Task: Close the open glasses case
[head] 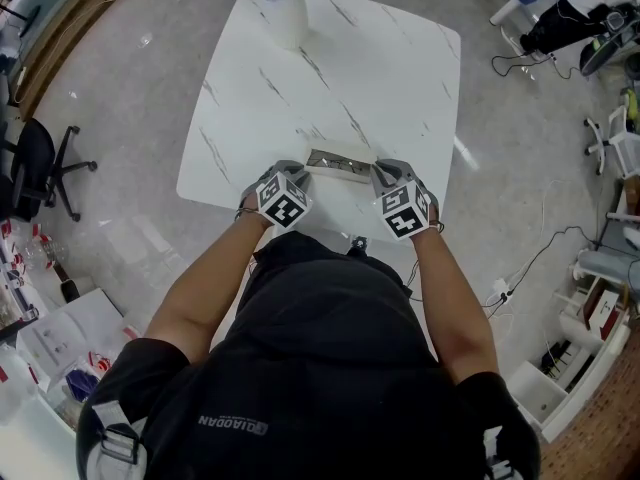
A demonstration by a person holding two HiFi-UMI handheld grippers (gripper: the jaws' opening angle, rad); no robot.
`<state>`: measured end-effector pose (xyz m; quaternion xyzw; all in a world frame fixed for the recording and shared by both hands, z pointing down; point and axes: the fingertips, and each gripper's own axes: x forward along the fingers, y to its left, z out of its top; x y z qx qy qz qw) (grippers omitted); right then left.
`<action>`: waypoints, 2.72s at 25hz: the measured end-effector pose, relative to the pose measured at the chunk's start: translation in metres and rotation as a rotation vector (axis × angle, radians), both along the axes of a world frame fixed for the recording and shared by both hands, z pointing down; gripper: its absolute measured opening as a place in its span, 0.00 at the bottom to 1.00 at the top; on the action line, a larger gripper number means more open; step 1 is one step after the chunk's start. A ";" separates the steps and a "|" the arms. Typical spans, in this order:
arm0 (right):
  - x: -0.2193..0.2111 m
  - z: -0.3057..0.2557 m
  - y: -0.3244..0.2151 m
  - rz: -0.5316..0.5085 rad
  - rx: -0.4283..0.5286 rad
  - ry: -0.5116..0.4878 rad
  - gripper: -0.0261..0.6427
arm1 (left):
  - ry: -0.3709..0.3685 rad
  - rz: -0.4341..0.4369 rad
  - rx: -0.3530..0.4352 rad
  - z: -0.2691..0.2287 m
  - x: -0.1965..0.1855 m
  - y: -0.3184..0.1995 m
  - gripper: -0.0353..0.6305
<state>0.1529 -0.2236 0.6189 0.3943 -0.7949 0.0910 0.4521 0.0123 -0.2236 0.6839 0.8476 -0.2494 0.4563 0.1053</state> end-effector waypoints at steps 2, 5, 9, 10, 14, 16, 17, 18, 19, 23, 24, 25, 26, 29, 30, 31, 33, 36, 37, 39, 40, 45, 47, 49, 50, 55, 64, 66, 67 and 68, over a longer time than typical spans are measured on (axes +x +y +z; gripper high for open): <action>0.000 0.002 0.002 -0.003 -0.004 -0.001 0.08 | 0.000 -0.003 0.000 0.001 0.000 0.000 0.16; -0.001 0.003 0.004 -0.006 -0.011 -0.004 0.08 | 0.000 -0.004 -0.001 0.001 0.000 -0.002 0.16; -0.003 0.005 0.008 -0.011 -0.015 -0.006 0.08 | -0.004 -0.004 -0.001 0.001 0.000 -0.001 0.16; -0.003 0.006 0.009 -0.011 -0.016 -0.007 0.08 | -0.005 -0.005 -0.001 0.002 0.000 -0.001 0.16; -0.004 0.008 0.014 -0.007 -0.024 -0.010 0.08 | -0.002 -0.008 -0.001 0.001 0.000 -0.001 0.16; -0.005 0.010 0.017 -0.010 -0.029 -0.012 0.08 | 0.000 -0.010 -0.003 0.001 0.000 -0.001 0.16; -0.006 0.011 0.019 -0.012 -0.034 -0.015 0.08 | 0.000 -0.011 -0.003 0.001 0.000 -0.001 0.16; -0.006 0.013 0.021 -0.013 -0.039 -0.017 0.08 | 0.000 -0.011 -0.004 0.001 0.000 0.000 0.16; -0.006 0.015 0.022 -0.014 -0.043 -0.018 0.08 | -0.001 -0.010 -0.004 0.001 0.000 -0.001 0.16; -0.007 0.019 0.028 -0.021 -0.058 -0.016 0.08 | -0.003 -0.009 -0.005 0.001 0.000 0.000 0.16; -0.007 0.020 0.029 -0.022 -0.060 -0.016 0.08 | -0.002 -0.009 -0.005 0.001 0.001 0.000 0.16; -0.007 0.021 0.030 -0.023 -0.063 -0.016 0.08 | -0.001 -0.009 -0.005 0.000 0.001 0.000 0.16; -0.007 0.022 0.030 -0.024 -0.065 -0.015 0.08 | 0.000 -0.009 -0.005 0.000 0.001 0.000 0.16; -0.008 0.024 0.033 -0.025 -0.071 -0.015 0.08 | 0.002 -0.010 -0.005 0.000 0.001 0.000 0.16; -0.009 0.025 0.034 -0.026 -0.074 -0.015 0.08 | 0.002 -0.011 -0.005 0.000 0.000 0.000 0.16; -0.009 0.026 0.035 -0.026 -0.077 -0.014 0.08 | 0.002 -0.011 -0.005 0.000 0.000 0.000 0.16; -0.010 0.028 0.035 -0.029 -0.081 -0.011 0.08 | 0.002 -0.012 -0.005 0.000 0.000 0.000 0.16; -0.010 0.032 0.036 -0.033 -0.093 -0.007 0.08 | 0.004 -0.013 -0.008 0.001 0.000 -0.001 0.16; -0.010 0.034 0.036 -0.034 -0.096 -0.005 0.08 | 0.002 -0.013 -0.009 0.002 0.000 -0.001 0.16; -0.010 0.035 0.036 -0.036 -0.100 -0.001 0.08 | -0.004 -0.008 -0.009 0.003 -0.001 -0.002 0.16; -0.010 0.036 0.036 -0.037 -0.102 0.001 0.08 | -0.006 -0.004 -0.009 0.003 0.000 -0.002 0.16; -0.011 0.041 0.037 -0.041 -0.111 0.009 0.08 | -0.014 0.008 -0.010 0.003 -0.001 -0.001 0.16; -0.010 0.042 0.038 -0.049 -0.118 0.018 0.08 | -0.027 0.018 -0.010 0.005 -0.002 0.000 0.15; -0.010 0.042 0.040 -0.067 -0.129 0.032 0.08 | -0.038 0.028 -0.011 0.005 -0.005 0.001 0.15; -0.011 0.042 0.040 -0.077 -0.133 0.039 0.08 | -0.041 0.033 -0.009 0.003 -0.006 0.002 0.15; -0.011 0.024 0.040 -0.092 -0.114 0.036 0.08 | -0.032 0.043 0.014 -0.017 -0.016 0.000 0.15; -0.008 -0.051 0.025 0.066 0.005 -0.229 0.08 | 0.138 -0.011 0.106 -0.091 -0.005 -0.017 0.12; -0.006 -0.071 0.020 0.087 0.044 -0.267 0.08 | 0.184 -0.014 0.129 -0.113 0.001 -0.019 0.12; -0.005 -0.081 0.018 0.096 0.063 -0.285 0.08 | 0.203 -0.011 0.144 -0.124 0.004 -0.020 0.12; -0.004 -0.091 0.015 0.104 0.083 -0.302 0.08 | 0.220 -0.007 0.162 -0.135 0.008 -0.021 0.12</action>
